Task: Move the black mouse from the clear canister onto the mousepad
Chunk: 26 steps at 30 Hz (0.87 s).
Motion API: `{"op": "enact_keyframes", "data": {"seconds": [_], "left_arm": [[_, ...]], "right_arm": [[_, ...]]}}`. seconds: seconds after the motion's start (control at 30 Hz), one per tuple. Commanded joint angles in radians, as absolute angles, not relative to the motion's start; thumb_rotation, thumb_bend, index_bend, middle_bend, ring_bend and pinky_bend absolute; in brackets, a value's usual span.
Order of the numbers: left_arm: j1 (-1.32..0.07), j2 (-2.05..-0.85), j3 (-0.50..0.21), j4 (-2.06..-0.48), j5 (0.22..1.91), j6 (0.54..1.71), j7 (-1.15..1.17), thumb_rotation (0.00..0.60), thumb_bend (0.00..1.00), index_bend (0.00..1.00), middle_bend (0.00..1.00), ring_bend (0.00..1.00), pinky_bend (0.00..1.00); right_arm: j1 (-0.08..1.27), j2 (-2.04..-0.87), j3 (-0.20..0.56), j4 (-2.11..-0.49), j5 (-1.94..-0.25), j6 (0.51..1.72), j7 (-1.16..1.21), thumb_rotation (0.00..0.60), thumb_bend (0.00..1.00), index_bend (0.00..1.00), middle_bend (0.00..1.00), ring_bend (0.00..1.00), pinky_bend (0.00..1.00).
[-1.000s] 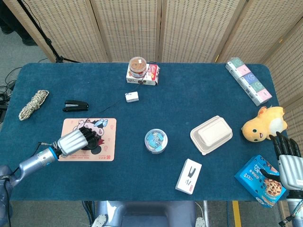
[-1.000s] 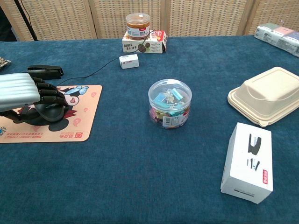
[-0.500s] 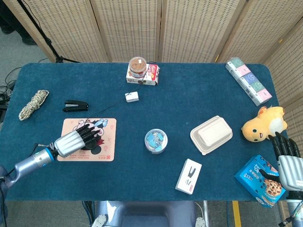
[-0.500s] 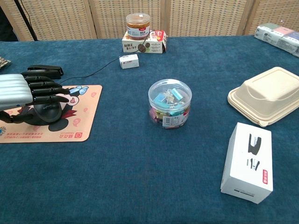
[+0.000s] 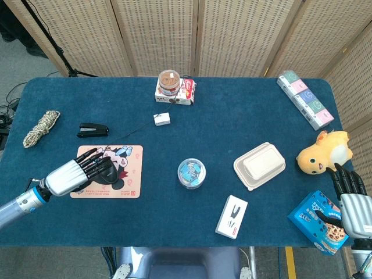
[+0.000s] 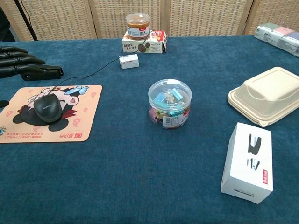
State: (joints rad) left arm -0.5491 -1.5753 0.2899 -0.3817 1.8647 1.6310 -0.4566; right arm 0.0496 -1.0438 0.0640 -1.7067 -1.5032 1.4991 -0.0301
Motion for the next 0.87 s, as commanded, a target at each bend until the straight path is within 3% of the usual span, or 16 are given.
{"op": "enact_keyframes", "data": {"seconds": [0.03,0.2,0.37,0.67,0.87], "left_arm": [[-0.495,-1.47,0.239,-0.585,1.791,1.656,-0.491,0.491,0.29,0.0,0.0,0.0,0.0],[-0.418,-1.252,0.228,-1.052,1.686,1.585,-0.375,0.513,0.21,0.0,0.0,0.0,0.0],[-0.337,-1.146,0.22,-1.349,1.574,1.545,-0.315,0.6,0.19,0.0,0.0,0.0,0.0],[-0.188,-1.166,0.158,-1.461,1.422,1.586,-0.253,0.6,0.15,0.0,0.0,0.0,0.0],[-0.166,-1.155,0.14,-1.465,1.431,1.563,-0.233,0.6,0.14,0.0,0.0,0.0,0.0]], "right_arm": [[0.045,-1.037,0.059,-1.714,-1.52,1.51,-0.022,0.6,0.0,0.0,0.0,0.0,0.0],[0.039,-1.025,0.045,-1.728,-1.557,1.526,-0.005,0.6,0.0,0.0,0.0,0.0,0.0],[0.04,-1.022,0.034,-1.733,-1.589,1.529,0.003,0.6,0.0,0.0,0.0,0.0,0.0],[0.032,-1.016,0.016,-1.735,-1.631,1.547,0.007,0.6,0.0,0.0,0.0,0.0,0.0],[0.021,-1.013,0.009,-1.742,-1.657,1.574,0.004,0.6,0.0,0.0,0.0,0.0,0.0]]}}
